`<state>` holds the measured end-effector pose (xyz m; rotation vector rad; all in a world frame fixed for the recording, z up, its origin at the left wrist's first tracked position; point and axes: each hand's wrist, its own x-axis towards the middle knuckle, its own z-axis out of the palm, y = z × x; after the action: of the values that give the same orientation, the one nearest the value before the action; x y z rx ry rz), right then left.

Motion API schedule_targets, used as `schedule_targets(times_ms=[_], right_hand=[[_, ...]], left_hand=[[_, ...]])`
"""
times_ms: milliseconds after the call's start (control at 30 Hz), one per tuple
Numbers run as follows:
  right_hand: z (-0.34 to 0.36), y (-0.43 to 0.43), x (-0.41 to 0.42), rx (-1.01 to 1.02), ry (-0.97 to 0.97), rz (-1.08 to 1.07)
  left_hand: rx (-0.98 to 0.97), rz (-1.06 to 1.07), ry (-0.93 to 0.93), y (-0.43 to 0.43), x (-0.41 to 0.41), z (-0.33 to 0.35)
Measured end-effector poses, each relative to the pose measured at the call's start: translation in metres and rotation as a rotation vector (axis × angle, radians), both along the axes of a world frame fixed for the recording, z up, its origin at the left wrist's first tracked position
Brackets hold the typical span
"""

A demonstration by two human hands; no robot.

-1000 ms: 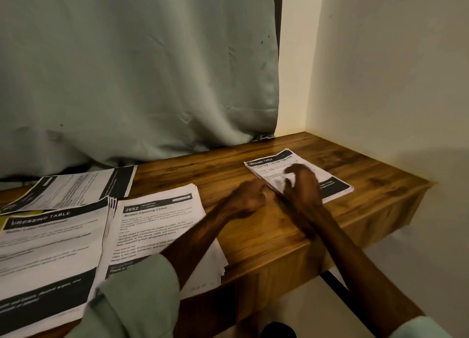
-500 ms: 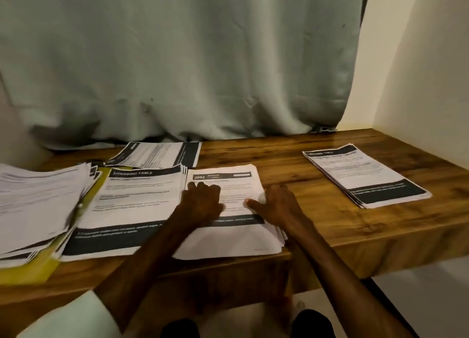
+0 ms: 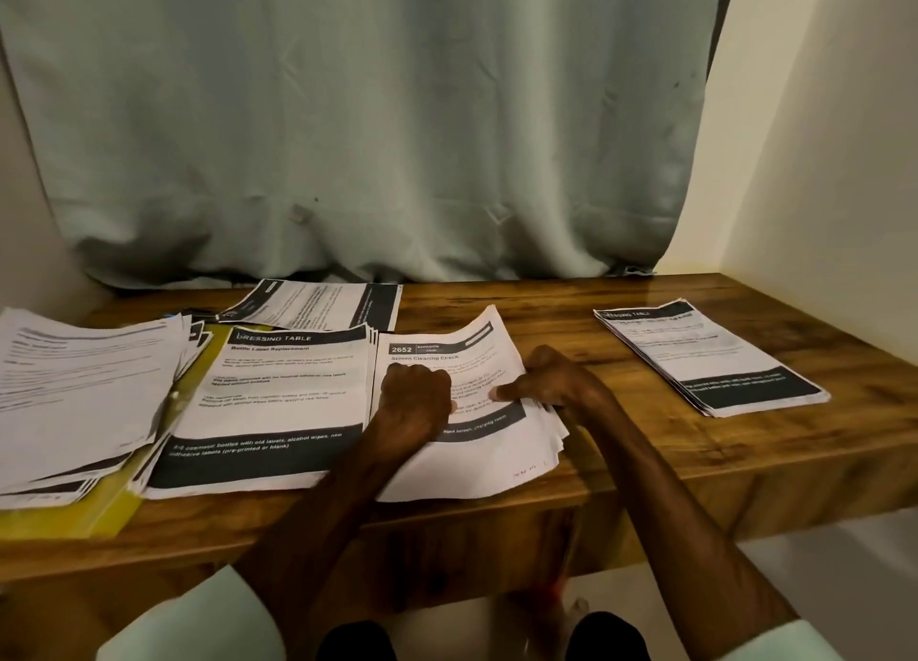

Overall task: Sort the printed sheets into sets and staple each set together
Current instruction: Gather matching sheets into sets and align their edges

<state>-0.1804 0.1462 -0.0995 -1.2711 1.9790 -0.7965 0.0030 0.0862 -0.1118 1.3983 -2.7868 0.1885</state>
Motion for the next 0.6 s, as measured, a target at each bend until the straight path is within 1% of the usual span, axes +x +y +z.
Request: schedule_targets(times_ms=[67,133,233,333,400,467,533,600], right_hand=[[-0.004,0.002,-0.004,-0.016,-0.003,-0.04],[-0.009,0.002,-0.017,-0.03,0.033,-0.129],[-0.014,0.002,-0.05,-0.033,0.147,-0.241],[-0.01,0.008,-0.084,0.028,0.29,-0.331],[-0.006,0.011,-0.104,0.033,0.332,-0.382],[-0.005,0.012,-0.119,0.035,0.37,-0.43],[-0.004,0.013,-0.13,0.035,0.414,-0.431],[-0.005,0.015,-0.14,-0.039,0.476,-0.449]], left_hand=[[0.015,0.018,0.067,-0.001,0.002,0.0],[0.056,0.032,0.181,-0.004,0.002,-0.005],[0.127,0.026,0.387,-0.006,-0.001,-0.014],[0.151,0.008,0.523,-0.003,-0.007,-0.017],[0.209,-0.052,0.561,0.003,-0.016,-0.015],[0.296,-0.158,0.565,0.008,-0.028,-0.016],[0.371,-0.231,0.561,0.009,-0.042,-0.021],[0.387,-0.258,0.526,0.007,-0.056,-0.028]])
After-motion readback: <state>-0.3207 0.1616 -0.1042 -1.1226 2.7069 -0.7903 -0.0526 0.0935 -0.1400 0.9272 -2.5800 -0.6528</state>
